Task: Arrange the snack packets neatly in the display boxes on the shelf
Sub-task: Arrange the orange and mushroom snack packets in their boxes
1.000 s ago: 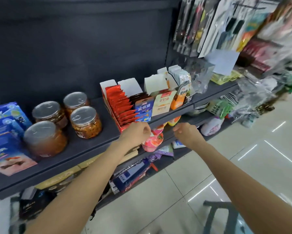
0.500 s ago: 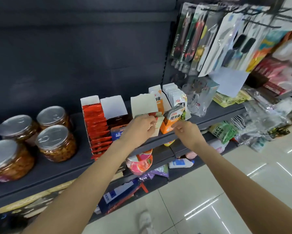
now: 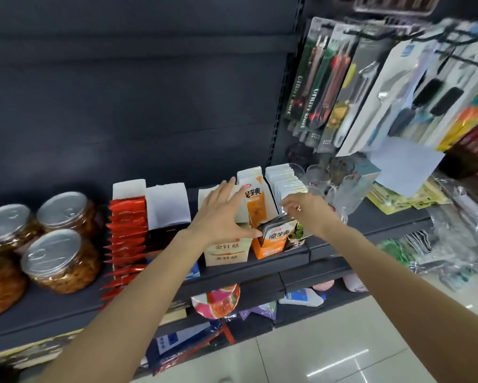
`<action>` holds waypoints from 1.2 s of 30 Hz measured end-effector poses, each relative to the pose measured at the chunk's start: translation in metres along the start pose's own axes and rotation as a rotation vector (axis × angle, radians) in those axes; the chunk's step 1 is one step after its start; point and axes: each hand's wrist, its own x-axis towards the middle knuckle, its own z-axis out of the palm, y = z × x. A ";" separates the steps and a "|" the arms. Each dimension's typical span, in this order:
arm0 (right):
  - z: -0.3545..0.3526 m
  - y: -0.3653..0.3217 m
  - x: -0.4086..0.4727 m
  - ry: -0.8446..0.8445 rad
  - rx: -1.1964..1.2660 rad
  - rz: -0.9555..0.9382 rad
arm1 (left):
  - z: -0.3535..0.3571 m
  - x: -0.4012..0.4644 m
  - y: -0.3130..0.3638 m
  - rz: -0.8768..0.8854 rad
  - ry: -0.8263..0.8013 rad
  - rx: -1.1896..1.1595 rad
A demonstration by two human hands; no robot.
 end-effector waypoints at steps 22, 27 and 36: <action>-0.022 0.018 0.071 -0.628 0.008 -0.533 | 0.016 0.016 0.028 -0.416 0.094 0.037; -0.020 0.017 0.069 -0.562 -0.047 -0.632 | 0.016 0.017 0.031 -0.431 0.091 0.034; -0.024 0.031 0.070 -0.133 0.097 -0.492 | 0.014 0.018 0.030 -0.476 0.126 -0.075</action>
